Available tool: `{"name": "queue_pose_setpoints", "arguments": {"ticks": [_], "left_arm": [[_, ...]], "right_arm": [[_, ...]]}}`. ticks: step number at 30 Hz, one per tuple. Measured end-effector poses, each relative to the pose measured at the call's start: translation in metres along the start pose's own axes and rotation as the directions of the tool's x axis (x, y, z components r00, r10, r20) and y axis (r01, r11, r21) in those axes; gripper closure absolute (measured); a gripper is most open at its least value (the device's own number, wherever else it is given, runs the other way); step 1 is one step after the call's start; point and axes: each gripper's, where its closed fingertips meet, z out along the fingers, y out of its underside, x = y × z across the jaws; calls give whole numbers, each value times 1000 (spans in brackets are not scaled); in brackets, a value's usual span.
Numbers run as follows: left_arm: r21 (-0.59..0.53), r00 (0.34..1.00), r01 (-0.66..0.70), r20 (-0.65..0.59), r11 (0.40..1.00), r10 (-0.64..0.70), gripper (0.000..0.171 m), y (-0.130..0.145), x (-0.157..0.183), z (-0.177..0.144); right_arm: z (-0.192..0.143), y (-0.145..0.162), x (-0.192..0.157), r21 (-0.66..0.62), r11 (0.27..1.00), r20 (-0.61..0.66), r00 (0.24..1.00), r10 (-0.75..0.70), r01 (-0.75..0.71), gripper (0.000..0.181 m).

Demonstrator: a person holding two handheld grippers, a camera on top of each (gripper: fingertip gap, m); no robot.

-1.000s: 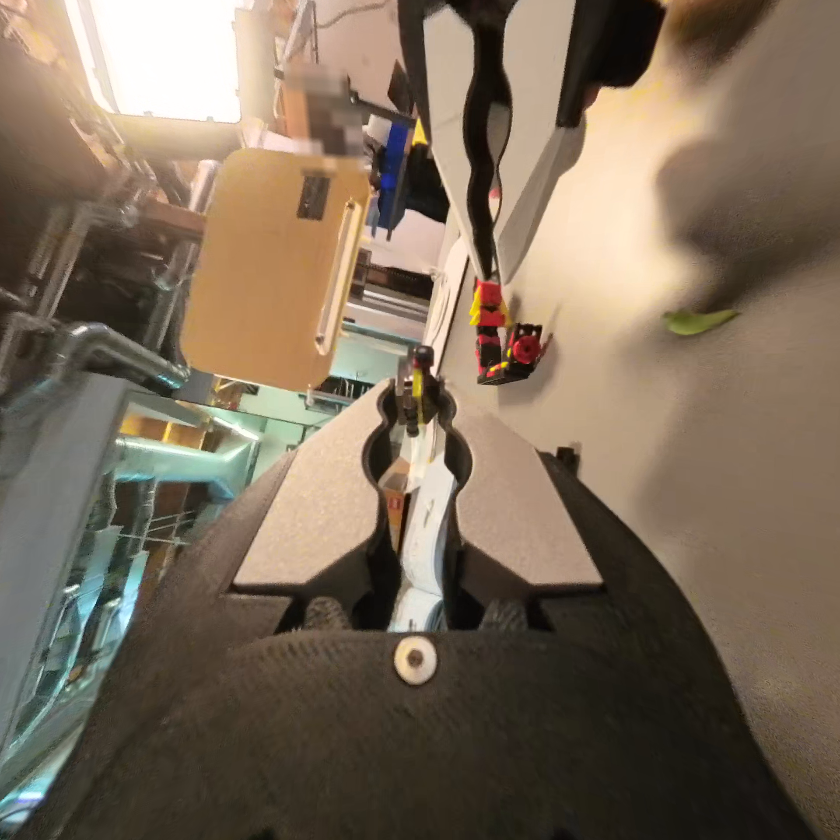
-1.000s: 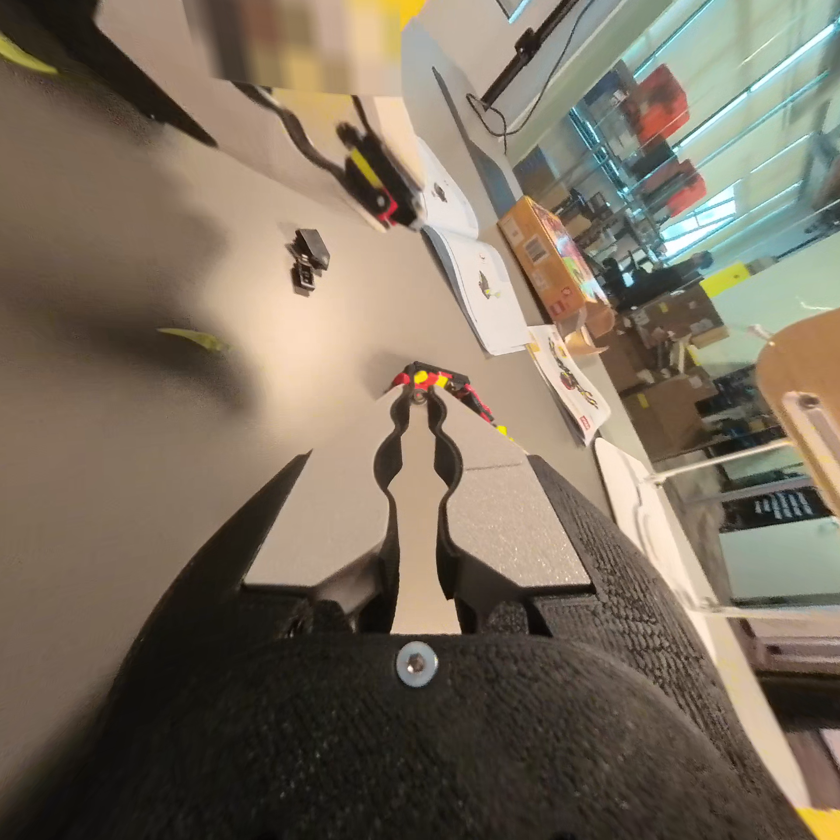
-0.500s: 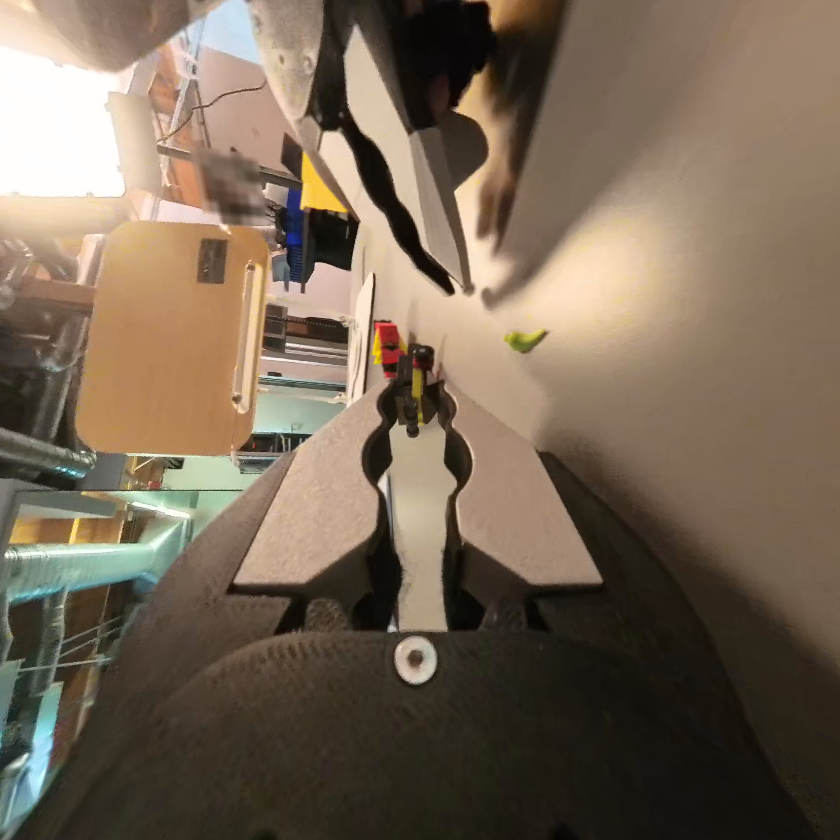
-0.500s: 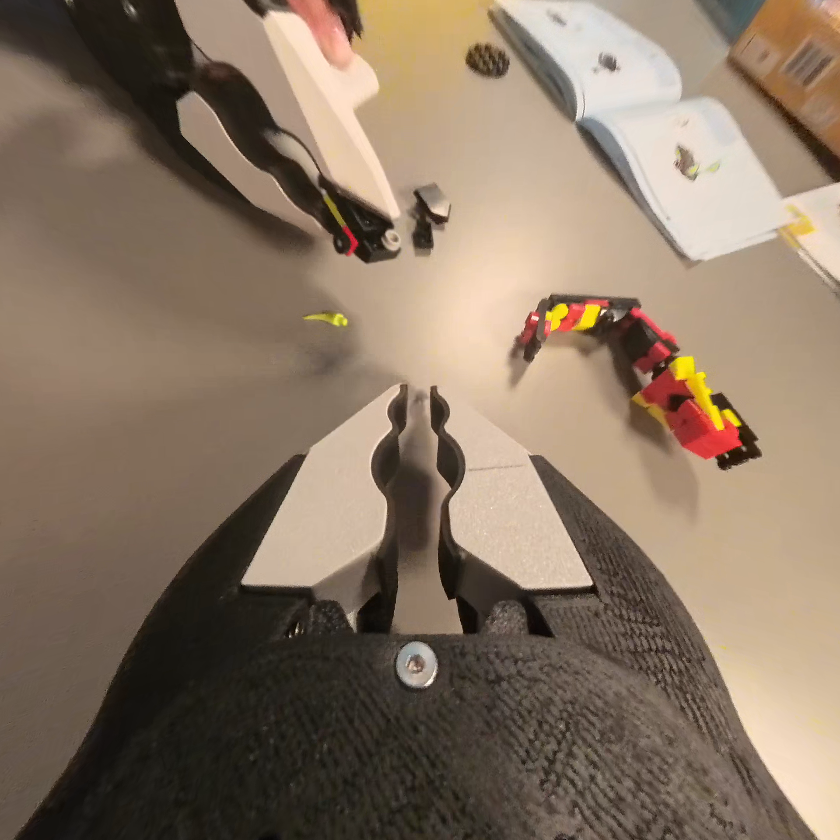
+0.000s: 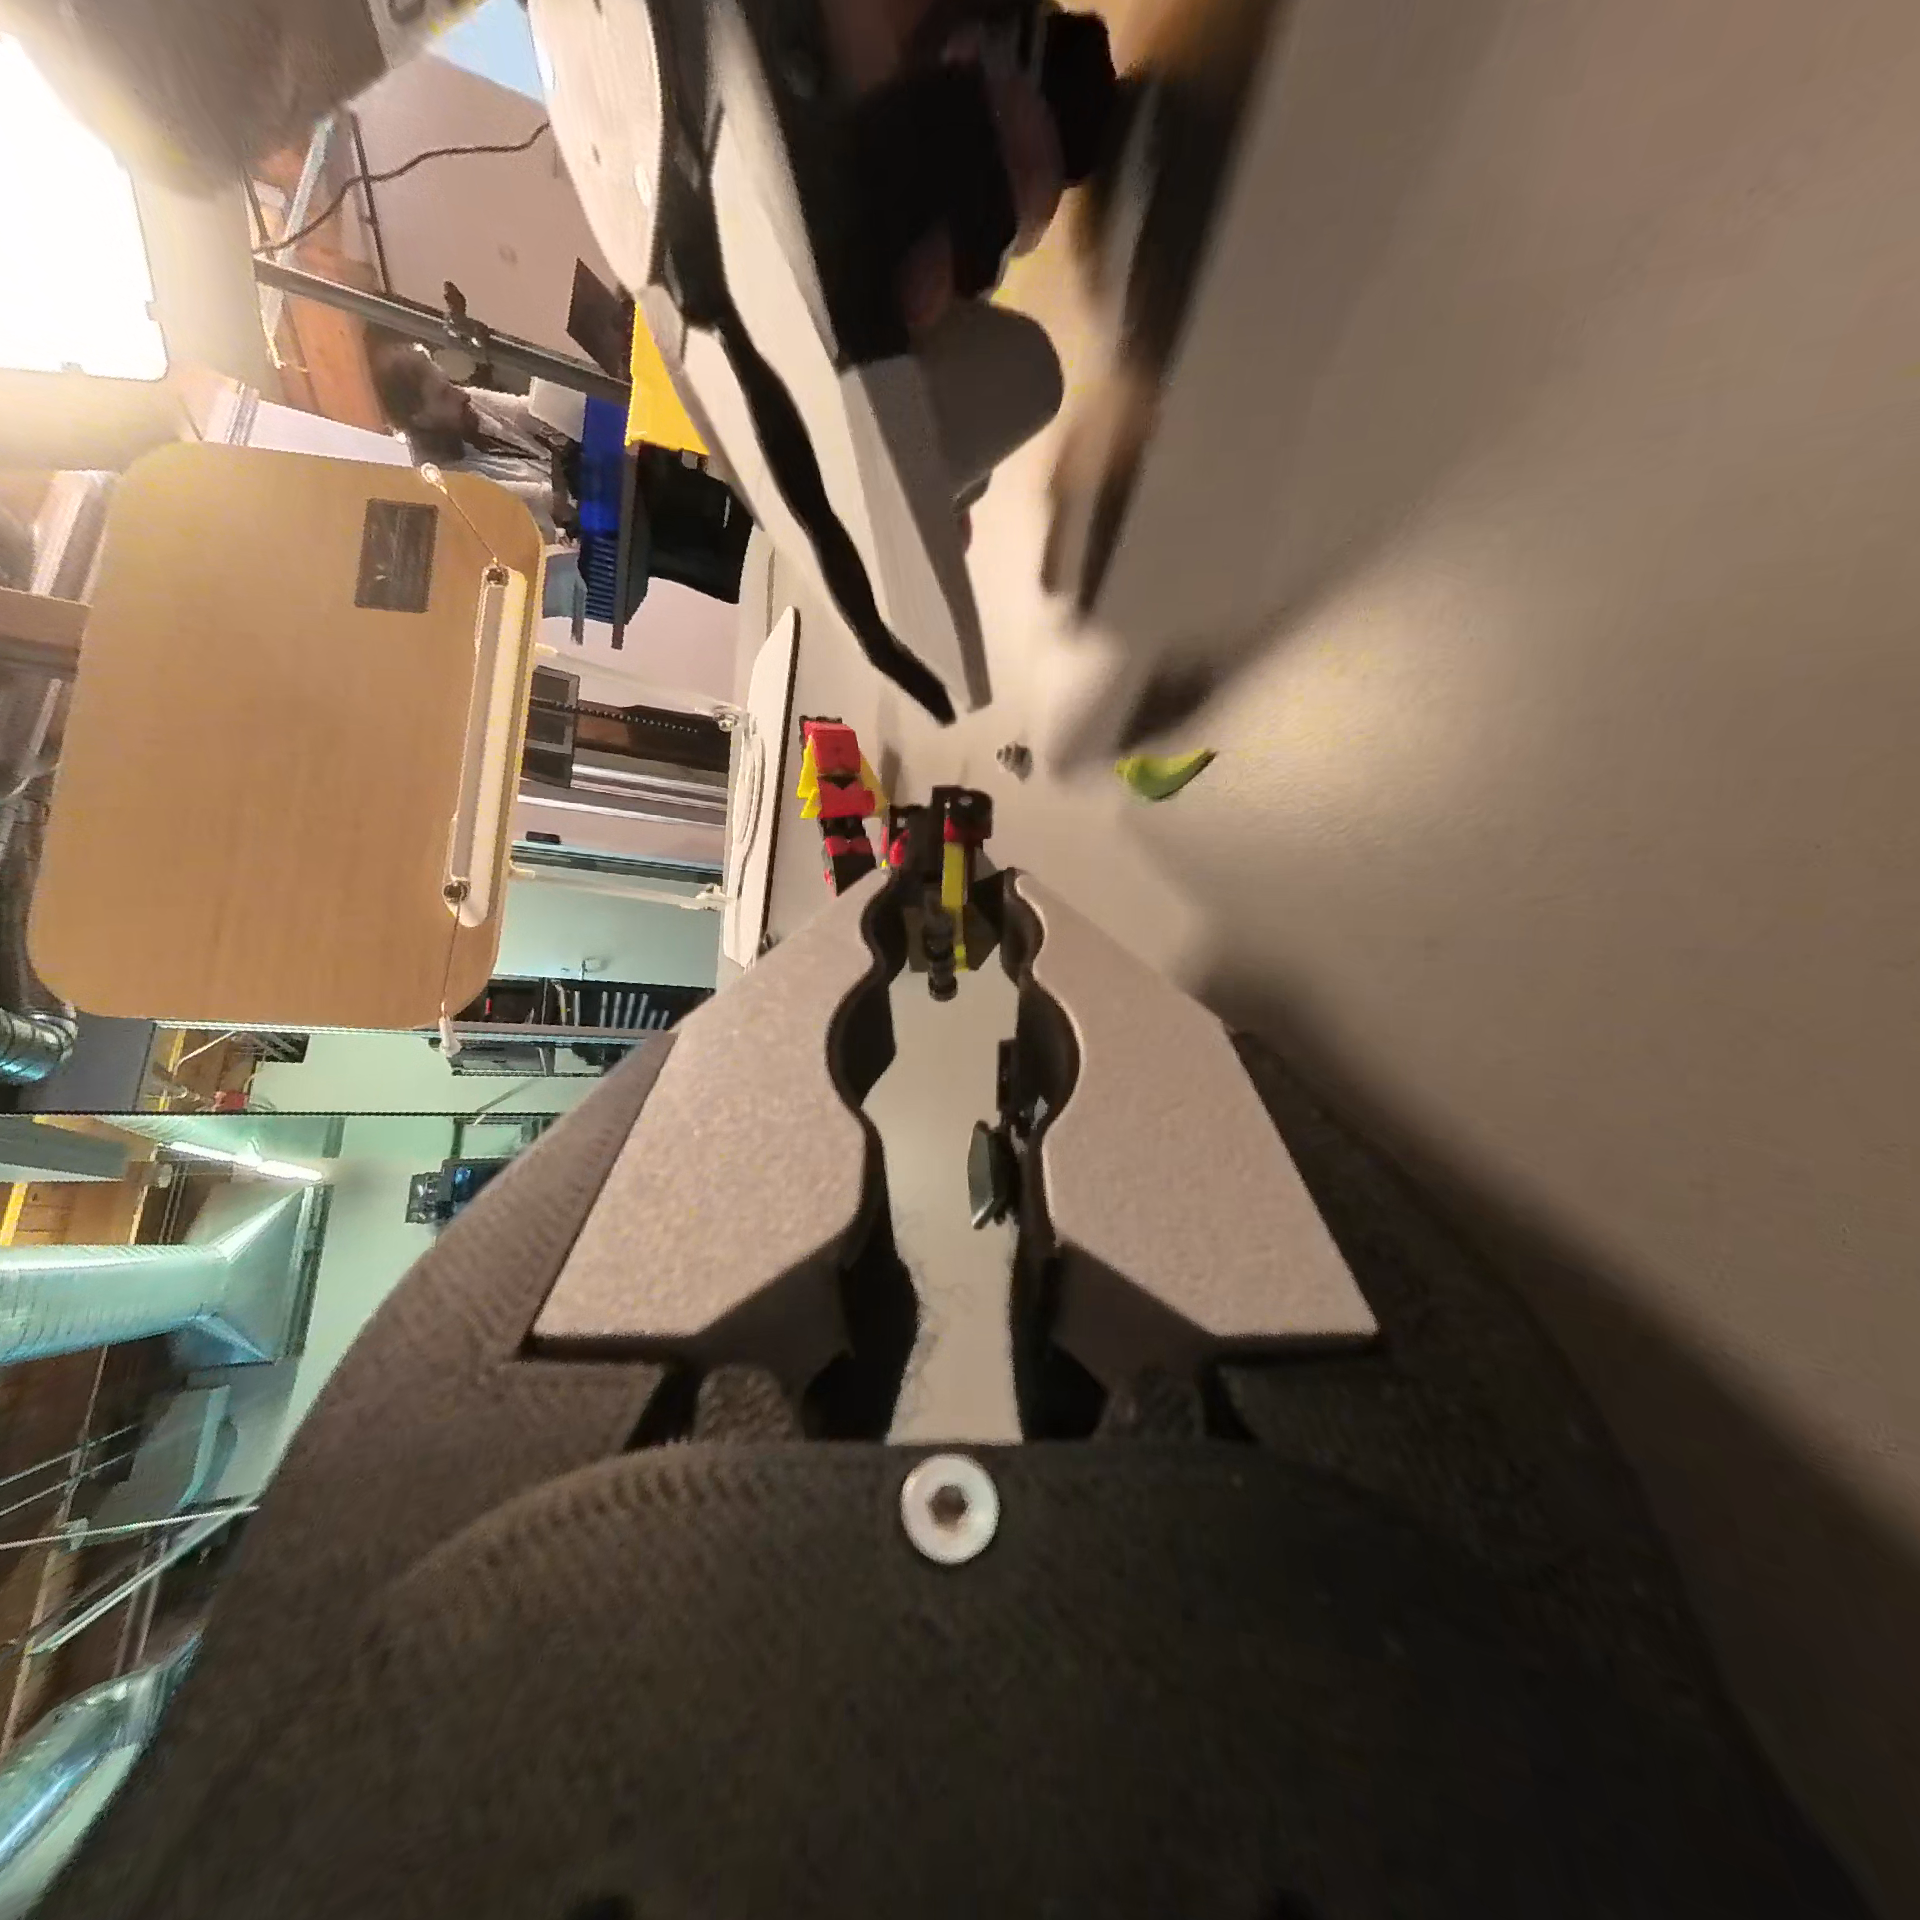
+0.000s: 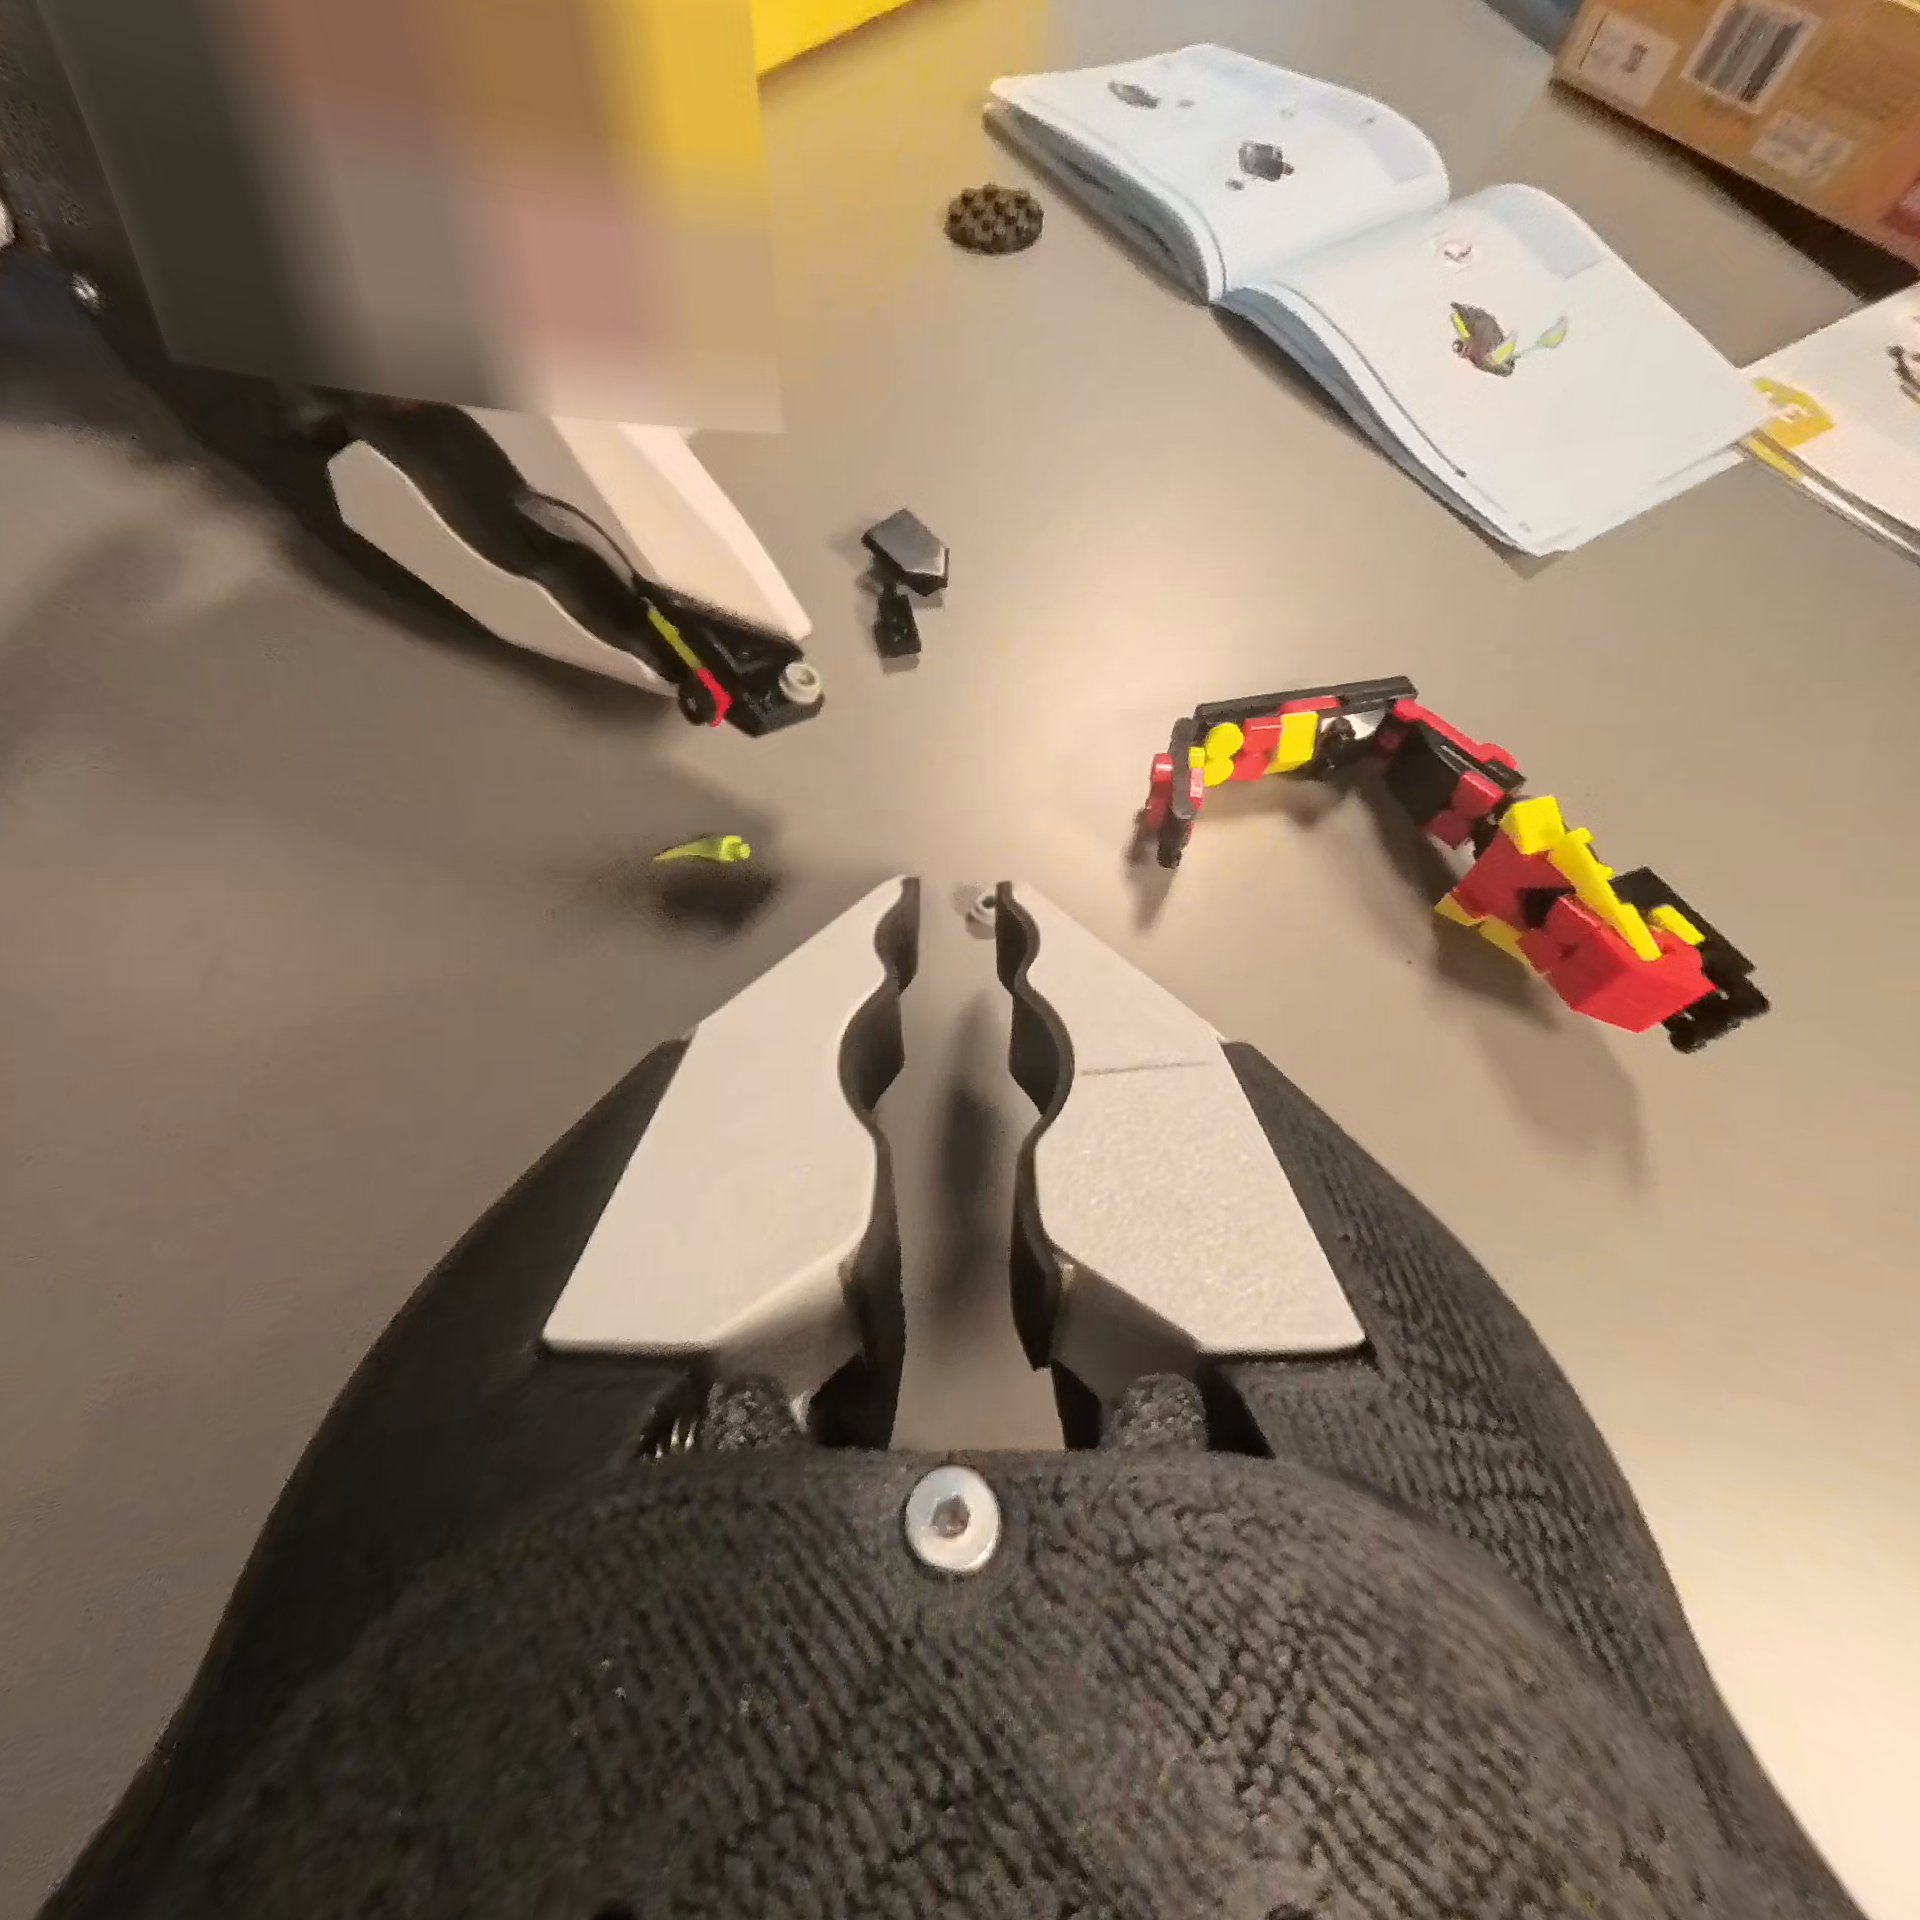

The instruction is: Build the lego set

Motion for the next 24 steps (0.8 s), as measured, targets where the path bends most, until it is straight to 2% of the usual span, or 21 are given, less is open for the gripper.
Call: {"name": "queue_pose_setpoints", "arguments": {"ticks": [8, 12, 14, 20, 24], "left_arm": [[13, 998, -54, 16, 998, 53, 155, -2, 2, 1], [-21, 966, -245, 76, 969, 246, 156, -3, 2, 1], [-28, 955, -284, 84, 958, 285, 155, -6, 3, 2], [-18, 977, -204, 59, 979, 205, 156, -2, 3, 2], [-19, 978, -206, 39, 978, 207, 156, -2, 7, 4]], "right_arm": [[7, 8, 8, -68, 997, -40, 999, 37, -40, 169], [10, 13, 6, -107, 994, -37, 999, 21, -25, 169], [10, 13, 6, -110, 994, -45, 999, 9, -14, 169], [10, 13, 9, -106, 993, -43, 998, 48, -52, 174], [11, 13, 8, -106, 993, -37, 998, 47, -50, 172]]}}
